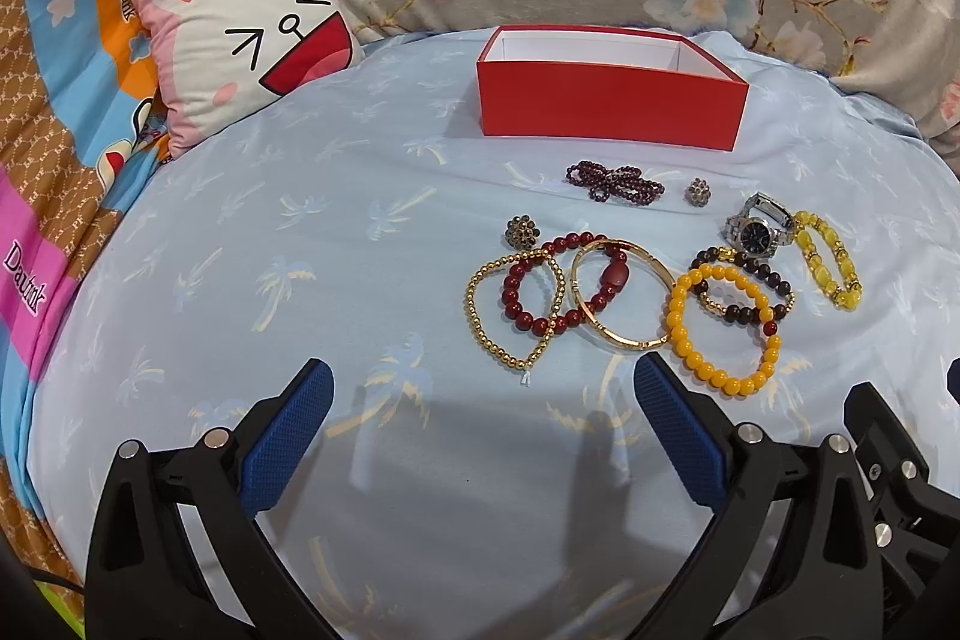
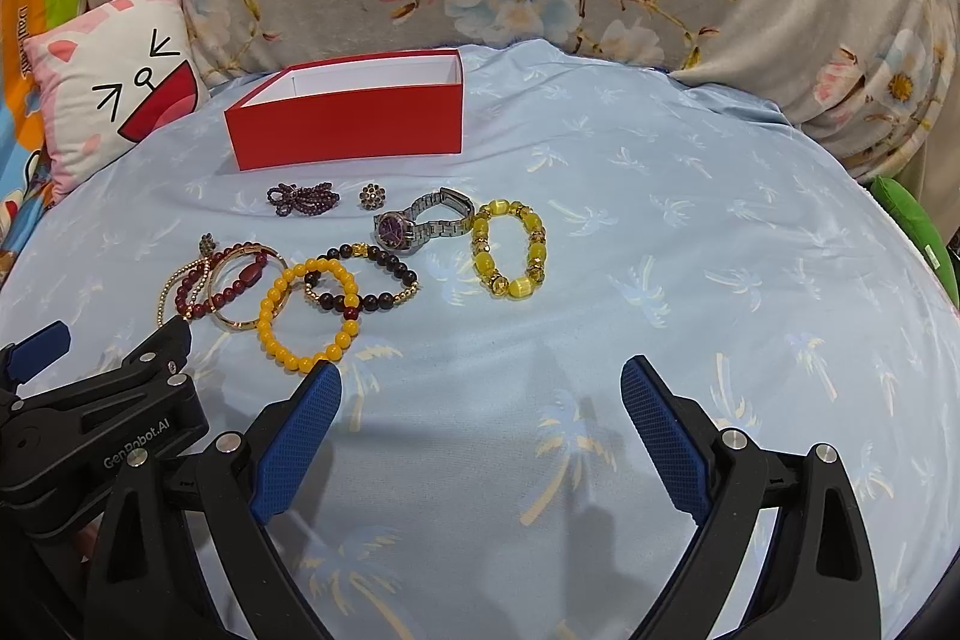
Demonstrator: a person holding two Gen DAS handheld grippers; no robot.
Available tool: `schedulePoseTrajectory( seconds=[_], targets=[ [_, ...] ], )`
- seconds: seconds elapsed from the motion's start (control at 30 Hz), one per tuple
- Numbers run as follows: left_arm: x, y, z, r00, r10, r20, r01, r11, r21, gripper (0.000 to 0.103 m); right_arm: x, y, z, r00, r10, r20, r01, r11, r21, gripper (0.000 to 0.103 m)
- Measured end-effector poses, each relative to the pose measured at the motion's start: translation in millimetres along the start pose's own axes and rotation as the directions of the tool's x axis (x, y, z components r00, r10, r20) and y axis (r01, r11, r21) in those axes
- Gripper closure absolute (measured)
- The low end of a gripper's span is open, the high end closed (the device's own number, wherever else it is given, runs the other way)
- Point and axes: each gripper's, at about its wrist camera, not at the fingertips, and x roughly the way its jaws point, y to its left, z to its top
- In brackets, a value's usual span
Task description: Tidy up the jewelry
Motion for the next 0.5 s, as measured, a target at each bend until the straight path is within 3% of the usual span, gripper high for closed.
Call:
schedulePoseTrajectory(
  seconds=[0.5],
  targets=[
    [0.2, -0.4, 0.3, 1.000, 0.000, 0.001, 0.000, 1.000, -0.001, 0.007, 0.1, -1.1, -0.3, 1.000, 0.003, 0.000, -0.003, 1.000, 0.002, 0.012]
  ],
)
